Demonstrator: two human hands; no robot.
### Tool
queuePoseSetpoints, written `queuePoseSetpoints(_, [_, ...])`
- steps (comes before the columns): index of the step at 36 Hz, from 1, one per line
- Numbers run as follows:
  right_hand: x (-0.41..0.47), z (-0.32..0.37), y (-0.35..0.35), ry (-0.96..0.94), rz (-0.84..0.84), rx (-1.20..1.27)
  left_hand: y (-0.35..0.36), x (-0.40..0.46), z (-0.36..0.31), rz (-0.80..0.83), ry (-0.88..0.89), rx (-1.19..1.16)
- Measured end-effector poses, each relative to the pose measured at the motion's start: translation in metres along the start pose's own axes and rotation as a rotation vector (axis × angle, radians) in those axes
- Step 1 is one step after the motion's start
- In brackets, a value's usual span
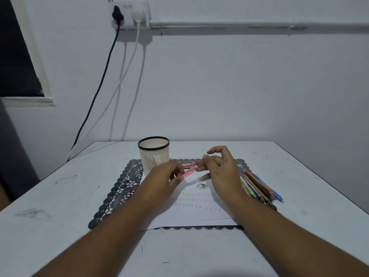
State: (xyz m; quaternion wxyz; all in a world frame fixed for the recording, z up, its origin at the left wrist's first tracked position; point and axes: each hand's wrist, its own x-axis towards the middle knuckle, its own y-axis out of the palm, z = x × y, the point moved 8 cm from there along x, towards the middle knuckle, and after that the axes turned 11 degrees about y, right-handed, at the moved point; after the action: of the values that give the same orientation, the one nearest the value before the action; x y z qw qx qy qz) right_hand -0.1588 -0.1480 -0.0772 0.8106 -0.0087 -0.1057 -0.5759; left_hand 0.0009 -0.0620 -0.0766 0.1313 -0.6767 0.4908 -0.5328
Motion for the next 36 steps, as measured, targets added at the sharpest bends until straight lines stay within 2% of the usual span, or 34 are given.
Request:
queuePoseSetpoints(8, [-0.0006, -0.0012, -0.0002, 0.037, 0.004, 0.084, -0.003, -0.0004, 0.0002, -0.017, 0.001, -0.005])
queuePoseSetpoints(36, [-0.0038, 0.005, 0.0012, 0.008, 0.007, 0.057, -0.005, 0.0008, -0.0018, -0.028, 0.027, -0.008])
